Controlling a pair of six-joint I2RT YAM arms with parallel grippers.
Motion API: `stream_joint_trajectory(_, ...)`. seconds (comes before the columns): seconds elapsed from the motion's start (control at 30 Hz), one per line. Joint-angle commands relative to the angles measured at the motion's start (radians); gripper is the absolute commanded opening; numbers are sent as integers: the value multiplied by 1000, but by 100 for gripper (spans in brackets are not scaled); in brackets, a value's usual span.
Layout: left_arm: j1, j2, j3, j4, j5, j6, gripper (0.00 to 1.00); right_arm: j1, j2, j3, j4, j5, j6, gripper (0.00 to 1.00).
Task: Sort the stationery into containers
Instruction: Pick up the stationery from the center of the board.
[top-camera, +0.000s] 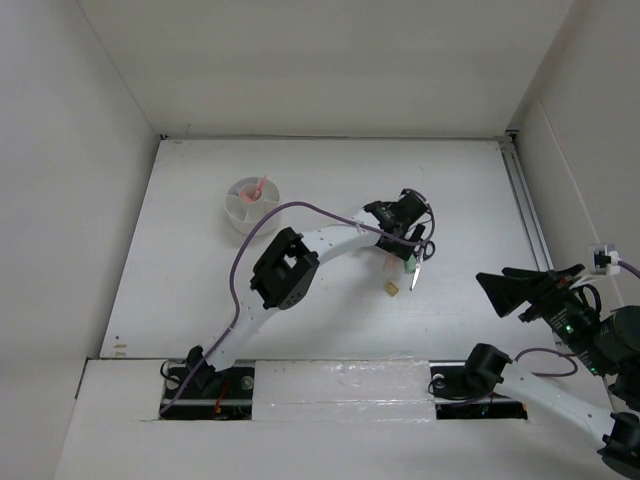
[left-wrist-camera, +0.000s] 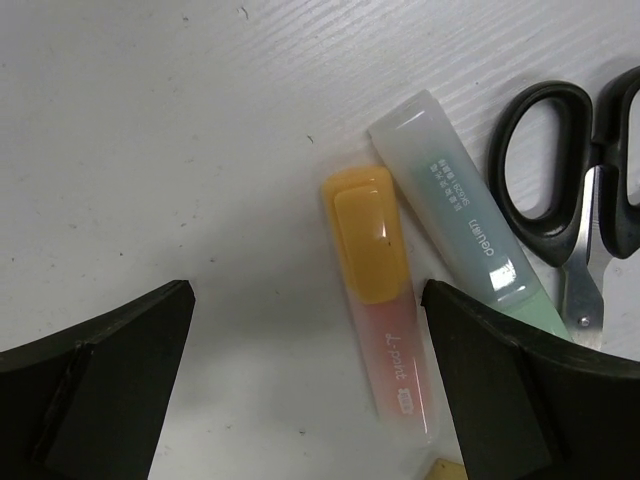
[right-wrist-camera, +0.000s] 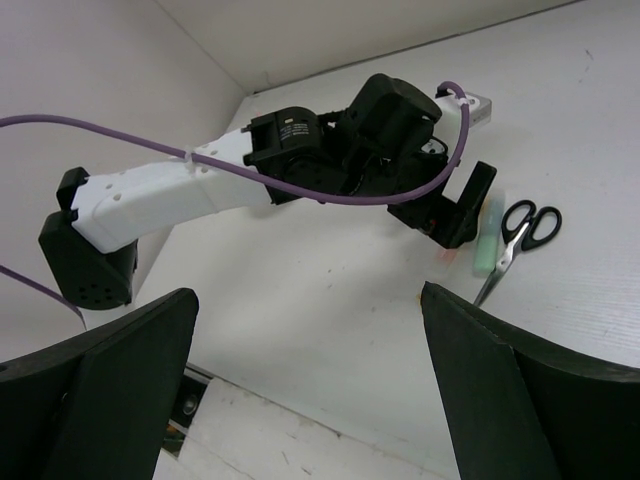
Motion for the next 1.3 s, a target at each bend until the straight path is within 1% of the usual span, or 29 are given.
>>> stream_joint_trajectory(0.0, -3, 9, 23, -41, -50, -1, 96, 10, -23, -1, 31, -12, -14, 99)
stream_joint_trajectory(0.07, -3, 9, 22, -52, -72, -1, 95, 10, -23, -1, 31, -21, -14, 99)
stream_joint_trajectory(0.1, -3, 18, 22, -52, -84, -1, 92, 10, -23, -1, 31, -21, -14, 99)
stream_joint_trajectory(0.13, -3, 18, 22, -64, -84, -1, 86, 10, -23, -1, 31, -21, -14, 99)
stream_joint_trajectory(0.17, -3, 18, 22, -64, -96, -1, 83, 10, -23, -1, 31, -21, -14, 99)
stream_joint_trajectory(0.3, -3, 18, 10, -64, -96, -1, 73, 10, -23, -1, 31, -21, -23, 99)
stream_joint_trajectory(0.37, -3, 18, 10, -53, -87, -1, 70, 10, -33, -1, 40, -21, -23, 99)
stream_joint_trajectory(0.4, -3, 18, 10, -53, -78, -1, 64, 10, -33, -1, 40, -30, -23, 99)
stream_joint_trajectory(0.43, -3, 31, 10, -53, -63, 8, 62, 10, -33, -1, 40, -30, -23, 99)
stream_joint_trajectory(0.53, -3, 57, 19, -53, -26, 8, 62, 10, -33, -1, 40, -30, -23, 99)
stream_joint_trajectory(0.6, -3, 66, 19, -53, -14, -1, 57, 10, -33, -1, 40, -30, -23, 99)
stream_joint_trajectory(0.73, -3, 66, 29, -64, -14, -20, 44, 10, -33, -10, 40, -30, -23, 99)
stream_joint_trajectory(0.77, -3, 66, 29, -64, -14, -20, 35, 10, -33, -10, 40, -39, -23, 99)
stream_joint_trajectory(0.8, -3, 66, 29, -75, -3, -20, 35, 10, -33, -10, 40, -39, -23, 99)
stream_joint_trajectory(0.83, 10, 66, 29, -75, 11, -33, 28, 10, -42, -10, 40, -39, -23, 99)
stream_joint_trajectory(0.9, 25, 75, 29, -75, 61, -46, 22, 10, -42, -10, 40, -39, -23, 99)
stream_joint_trajectory(0.93, 40, 75, 19, -75, 80, -55, 17, 10, -42, -10, 40, -39, -23, 99)
stream_joint_trajectory(0.97, 40, 84, 19, -75, 113, -55, 4, 10, -42, -10, 40, -39, -23, 99)
stream_joint_trajectory(1.0, 40, 84, 19, -75, 114, -55, 0, 10, -51, -10, 40, -39, -23, 99)
stream_joint_trajectory(1.07, 40, 84, 19, -75, 126, -55, 0, 10, -51, -10, 40, -39, -32, 99)
stream_joint_trajectory(1.13, 40, 49, -17, -44, 126, -55, 0, 10, -51, -10, 40, -39, -32, 99)
stream_joint_trajectory(1.17, 40, -15, -46, -20, 126, -55, 0, 10, -51, -10, 40, -39, -32, 99)
stream_joint_trajectory(1.2, 40, -55, -80, 43, 102, -55, 0, 10, -51, -10, 50, -39, -32, 99)
stream_joint_trajectory(1.27, 40, -148, -177, 109, 56, -55, 0, 10, -51, -10, 50, -50, -41, 99)
